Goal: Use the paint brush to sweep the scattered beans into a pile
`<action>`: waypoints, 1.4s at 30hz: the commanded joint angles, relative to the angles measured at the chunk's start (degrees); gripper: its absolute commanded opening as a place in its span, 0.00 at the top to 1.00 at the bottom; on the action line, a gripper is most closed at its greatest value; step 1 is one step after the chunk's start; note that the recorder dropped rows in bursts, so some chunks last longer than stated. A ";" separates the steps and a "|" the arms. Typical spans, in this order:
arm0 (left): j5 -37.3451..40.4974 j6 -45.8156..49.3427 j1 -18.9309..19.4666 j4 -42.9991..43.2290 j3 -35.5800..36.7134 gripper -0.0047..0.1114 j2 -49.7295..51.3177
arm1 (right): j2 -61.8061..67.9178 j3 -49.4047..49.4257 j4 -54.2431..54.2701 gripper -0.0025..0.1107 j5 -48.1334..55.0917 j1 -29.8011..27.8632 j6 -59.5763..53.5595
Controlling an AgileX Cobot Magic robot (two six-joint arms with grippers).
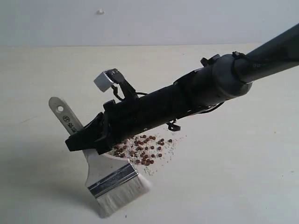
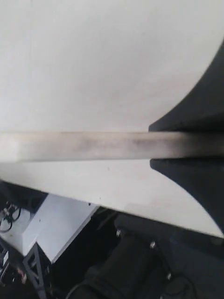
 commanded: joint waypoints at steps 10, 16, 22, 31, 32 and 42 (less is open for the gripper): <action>-0.11 0.13 -0.55 -0.48 0.19 0.96 -0.09 | 0.06 -2.94 1.08 0.98 -9.25 -0.07 -4.28; -0.11 0.13 -0.55 -0.48 0.19 0.96 -0.09 | 0.06 -5.09 1.08 0.98 -9.93 -0.07 -3.28; -0.11 0.13 -0.55 -0.48 0.19 0.96 -0.09 | -0.56 -5.79 1.08 0.98 -12.55 -0.07 -3.10; -0.11 0.13 -0.55 -0.48 0.19 0.96 -0.09 | -10.06 -5.79 1.08 0.98 -13.70 -0.07 -1.41; -0.11 0.13 -0.55 -0.48 0.19 0.96 -0.09 | -12.09 -5.79 1.08 0.98 -14.77 -0.07 -1.41; -0.11 0.13 -0.80 -0.48 0.19 0.96 -0.09 | -30.60 -1.49 -21.45 0.98 -54.91 -0.07 16.01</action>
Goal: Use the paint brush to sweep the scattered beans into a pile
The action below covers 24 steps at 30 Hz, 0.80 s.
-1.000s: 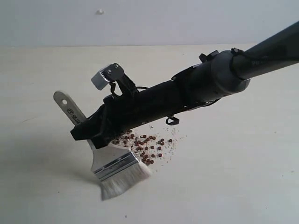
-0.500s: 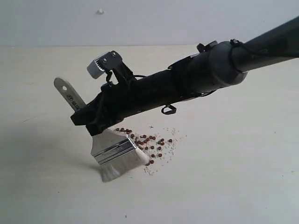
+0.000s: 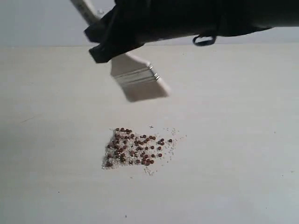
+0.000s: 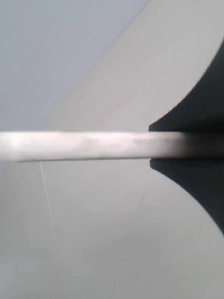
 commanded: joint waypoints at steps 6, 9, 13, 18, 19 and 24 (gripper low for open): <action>-0.11 0.13 -0.58 -0.48 0.19 0.96 -0.09 | -6.89 13.64 -12.51 0.98 -43.54 2.19 8.09; -0.11 0.13 -0.58 -0.48 0.19 0.96 -0.09 | -5.98 20.40 -26.69 0.98 -54.14 5.50 24.29; -0.11 0.13 -0.58 -0.48 0.19 0.96 -0.09 | -3.90 29.83 -47.09 0.98 -72.17 9.02 50.29; -0.11 0.13 -0.58 -0.48 0.19 0.96 -0.09 | 1.58 35.07 -53.22 0.98 -85.17 9.57 60.62; -0.11 0.13 -0.58 -0.48 0.19 0.96 -0.09 | 2.92 35.07 -53.11 0.98 -85.17 9.57 60.62; -0.11 0.13 -0.58 -0.48 0.19 0.96 -0.09 | 10.73 34.96 -55.65 0.98 -87.37 9.57 61.13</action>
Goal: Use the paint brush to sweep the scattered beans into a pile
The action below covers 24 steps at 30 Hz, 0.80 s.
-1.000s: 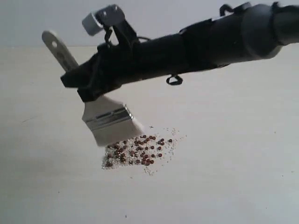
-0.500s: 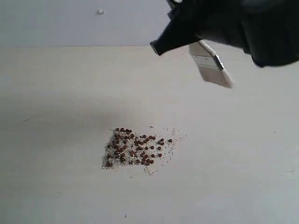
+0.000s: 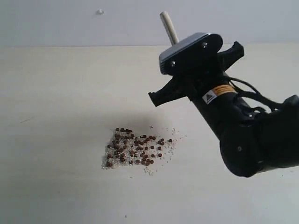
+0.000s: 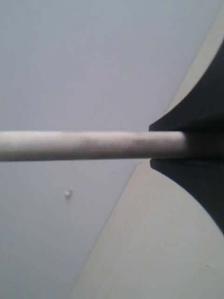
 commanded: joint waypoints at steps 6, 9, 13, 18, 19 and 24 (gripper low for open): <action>-0.11 0.13 -0.35 -0.48 0.19 0.96 -0.09 | 12.32 0.13 -4.35 0.98 -7.53 0.20 4.13; -0.11 0.13 -0.35 -0.48 0.19 0.96 -0.09 | 13.69 0.13 -9.49 0.98 -7.53 0.20 5.24; -0.11 0.13 -0.35 -0.48 0.19 0.96 -0.09 | 13.67 0.13 -9.91 0.98 -6.59 0.51 8.33; -0.11 0.13 -0.35 -0.48 0.19 0.96 -0.09 | 13.67 0.13 -10.71 0.98 -4.02 0.51 11.31; -0.11 0.13 -0.35 -0.48 0.19 0.96 -0.09 | 13.67 0.13 -11.33 0.98 -3.48 0.51 11.31; -0.11 0.13 -0.35 -0.48 0.19 0.96 -0.09 | 13.67 0.13 -20.38 0.98 -1.39 0.51 15.51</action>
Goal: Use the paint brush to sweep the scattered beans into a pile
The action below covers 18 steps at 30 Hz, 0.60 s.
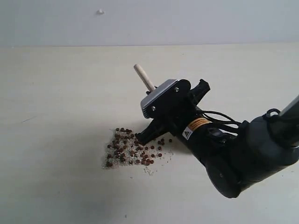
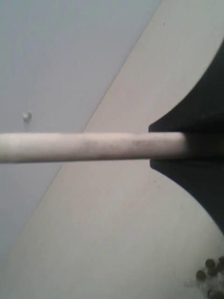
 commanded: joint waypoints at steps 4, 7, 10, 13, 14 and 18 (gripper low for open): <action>-0.11 0.13 -0.35 -0.48 0.19 0.96 -0.09 | -0.01 0.23 -10.71 0.98 1.64 0.16 10.78; -0.11 0.13 -0.35 -0.48 0.19 0.96 -0.09 | -0.01 0.23 -10.84 0.98 1.64 0.16 14.50; -0.11 0.13 -0.35 -0.48 0.19 0.96 -0.09 | -0.01 -0.60 -10.84 0.98 1.69 0.16 16.82; -0.11 0.13 -0.35 -0.48 0.19 0.96 -0.09 | -0.01 -2.97 -10.99 0.98 2.53 0.16 22.08; -0.11 0.13 -0.35 -0.48 0.19 0.96 -0.09 | -0.01 -3.61 -10.99 0.98 3.16 0.16 22.99; -0.11 0.13 -0.35 -0.48 0.19 0.96 -0.09 | -0.01 -7.53 -10.18 0.98 8.04 0.16 23.96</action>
